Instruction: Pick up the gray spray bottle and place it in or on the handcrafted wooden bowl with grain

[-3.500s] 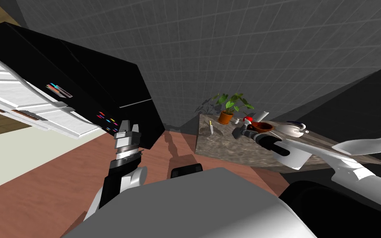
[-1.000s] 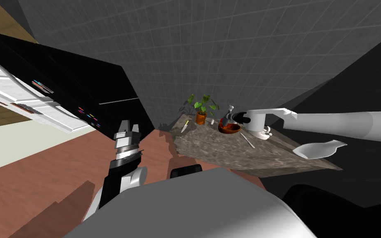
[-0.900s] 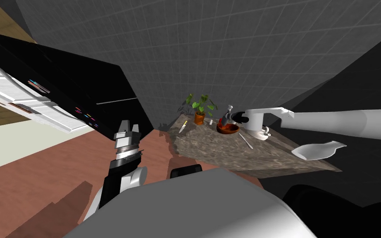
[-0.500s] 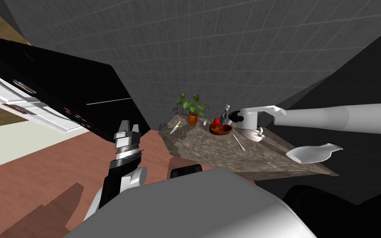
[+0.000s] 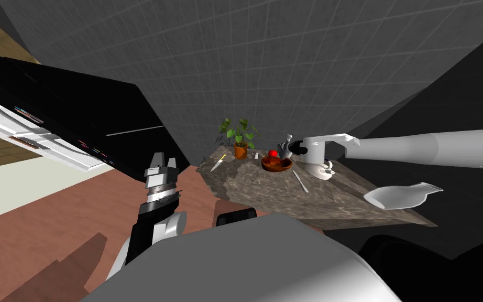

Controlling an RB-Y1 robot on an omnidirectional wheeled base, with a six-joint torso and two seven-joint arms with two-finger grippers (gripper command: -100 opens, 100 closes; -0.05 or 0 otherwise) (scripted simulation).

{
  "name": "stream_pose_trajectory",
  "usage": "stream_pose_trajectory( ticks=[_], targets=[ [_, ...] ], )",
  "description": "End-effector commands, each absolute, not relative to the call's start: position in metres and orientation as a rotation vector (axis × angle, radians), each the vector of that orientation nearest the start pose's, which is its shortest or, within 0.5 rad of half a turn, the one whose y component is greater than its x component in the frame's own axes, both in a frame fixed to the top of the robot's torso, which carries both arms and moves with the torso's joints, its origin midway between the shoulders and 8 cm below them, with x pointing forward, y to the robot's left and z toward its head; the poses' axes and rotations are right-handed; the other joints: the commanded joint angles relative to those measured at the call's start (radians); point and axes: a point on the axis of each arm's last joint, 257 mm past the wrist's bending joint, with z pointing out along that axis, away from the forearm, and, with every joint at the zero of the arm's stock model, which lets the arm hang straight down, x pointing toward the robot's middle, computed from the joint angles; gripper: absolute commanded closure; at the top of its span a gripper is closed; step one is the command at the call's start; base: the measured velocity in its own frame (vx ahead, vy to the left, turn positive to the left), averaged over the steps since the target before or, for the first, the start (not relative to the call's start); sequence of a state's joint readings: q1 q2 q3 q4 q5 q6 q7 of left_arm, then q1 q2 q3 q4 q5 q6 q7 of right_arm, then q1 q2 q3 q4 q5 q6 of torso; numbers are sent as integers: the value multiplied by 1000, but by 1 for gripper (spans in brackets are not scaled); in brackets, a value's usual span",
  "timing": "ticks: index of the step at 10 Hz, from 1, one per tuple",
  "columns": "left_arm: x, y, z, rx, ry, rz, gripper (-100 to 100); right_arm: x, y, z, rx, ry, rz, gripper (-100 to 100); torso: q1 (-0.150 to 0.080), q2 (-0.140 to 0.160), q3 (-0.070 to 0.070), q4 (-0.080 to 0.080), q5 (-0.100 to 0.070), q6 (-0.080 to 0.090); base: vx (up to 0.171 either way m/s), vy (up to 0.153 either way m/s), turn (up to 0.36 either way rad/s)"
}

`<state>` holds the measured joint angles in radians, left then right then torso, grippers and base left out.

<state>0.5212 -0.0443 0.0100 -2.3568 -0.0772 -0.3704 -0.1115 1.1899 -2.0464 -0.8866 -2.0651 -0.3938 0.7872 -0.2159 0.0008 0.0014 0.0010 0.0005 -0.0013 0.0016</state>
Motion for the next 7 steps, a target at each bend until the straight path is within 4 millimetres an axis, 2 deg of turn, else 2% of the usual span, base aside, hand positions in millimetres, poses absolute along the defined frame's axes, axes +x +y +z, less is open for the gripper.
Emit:
stream_pose_trajectory(
  ticks=[1, 2, 3, 4, 5, 7],
  targets=[
    [348, 284, 27, -656, 695, -1110, 0, 492, -477, -49, 368, 2000, -260, -100, 0, 0, 0, 0, 0, 0, 0, 0, 0],
    [348, 284, 27, -656, 695, -1110, 0, 492, -477, -49, 368, 2000, -260, -100, 0, 0, 0, 0, 0, 0, 0, 0, 0],
    [348, 284, 27, -656, 695, -1110, 0, 492, -477, -49, 368, 2000, -260, 0, 1, 0, 0, 0, 0, 0, 0, 0, 0],
    [348, 284, 27, -656, 695, -1110, 0, 496, -496, -38, 420, 1965, -237, -100, 1, 0, 0, 0, 0, 0, -47, 85, 380],
    [348, 284, 27, -656, 695, -1110, 0, 499, -503, -35, 425, 1957, -239, -100, 6, 2, 1, 0, 1, -2, -58, 108, 184],
    [348, 284, 27, -656, 695, -1110, 0, 492, -532, -51, 454, 1982, -270, -100, 5, 3, 2, 1, 1, 0, -19, 38, -28]
  ],
)
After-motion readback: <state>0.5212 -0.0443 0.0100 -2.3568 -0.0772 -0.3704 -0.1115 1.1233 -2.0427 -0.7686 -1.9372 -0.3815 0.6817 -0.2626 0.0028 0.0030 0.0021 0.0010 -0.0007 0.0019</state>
